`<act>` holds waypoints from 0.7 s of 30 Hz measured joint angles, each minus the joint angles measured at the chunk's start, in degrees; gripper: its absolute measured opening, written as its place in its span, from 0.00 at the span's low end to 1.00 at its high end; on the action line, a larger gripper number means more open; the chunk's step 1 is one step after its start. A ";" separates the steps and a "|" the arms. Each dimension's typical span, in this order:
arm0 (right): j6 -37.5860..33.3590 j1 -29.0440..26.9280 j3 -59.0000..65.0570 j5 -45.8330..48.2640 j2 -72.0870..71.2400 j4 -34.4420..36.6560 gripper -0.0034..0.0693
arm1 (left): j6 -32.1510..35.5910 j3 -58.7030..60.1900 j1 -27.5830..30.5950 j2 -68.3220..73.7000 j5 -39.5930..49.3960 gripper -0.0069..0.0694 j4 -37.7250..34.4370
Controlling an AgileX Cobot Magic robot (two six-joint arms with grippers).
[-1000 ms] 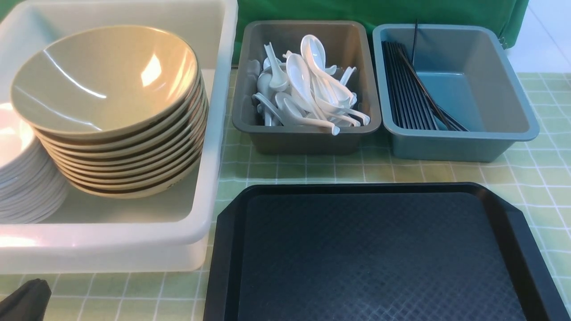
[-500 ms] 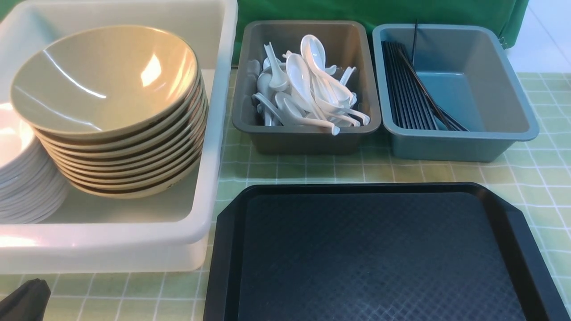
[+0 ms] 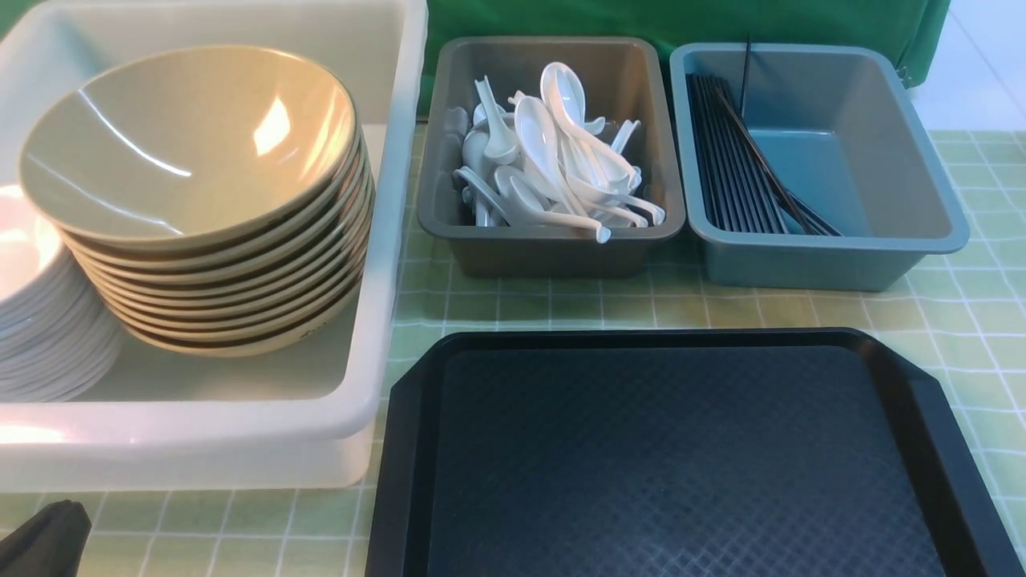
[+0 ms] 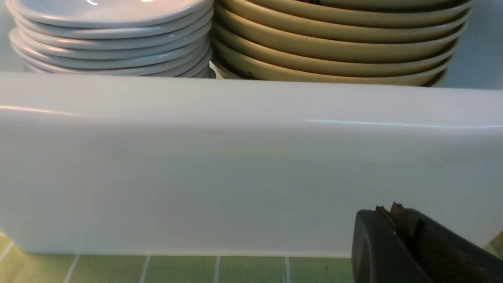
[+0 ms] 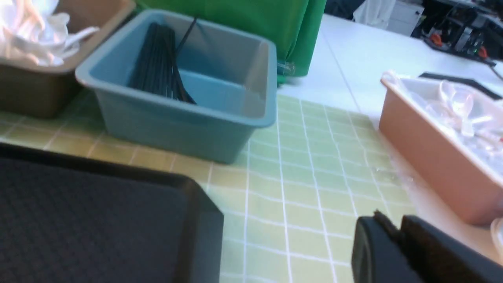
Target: On green table put chopsticks spoon bowls plates into blue grey white boxes.
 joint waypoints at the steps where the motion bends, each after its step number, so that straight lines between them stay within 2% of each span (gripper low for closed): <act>1: 0.09 0.00 0.24 -0.09 0.00 0.00 0.18 | 0.00 0.00 0.00 0.00 0.00 0.09 0.00; 10: 4.15 0.39 13.71 -4.77 -0.12 0.12 0.19 | 0.00 0.02 0.00 0.00 -0.11 0.09 0.00; 21: 5.97 1.22 14.22 -7.22 -0.12 0.06 0.20 | 0.00 0.02 0.00 0.00 -0.11 0.09 0.05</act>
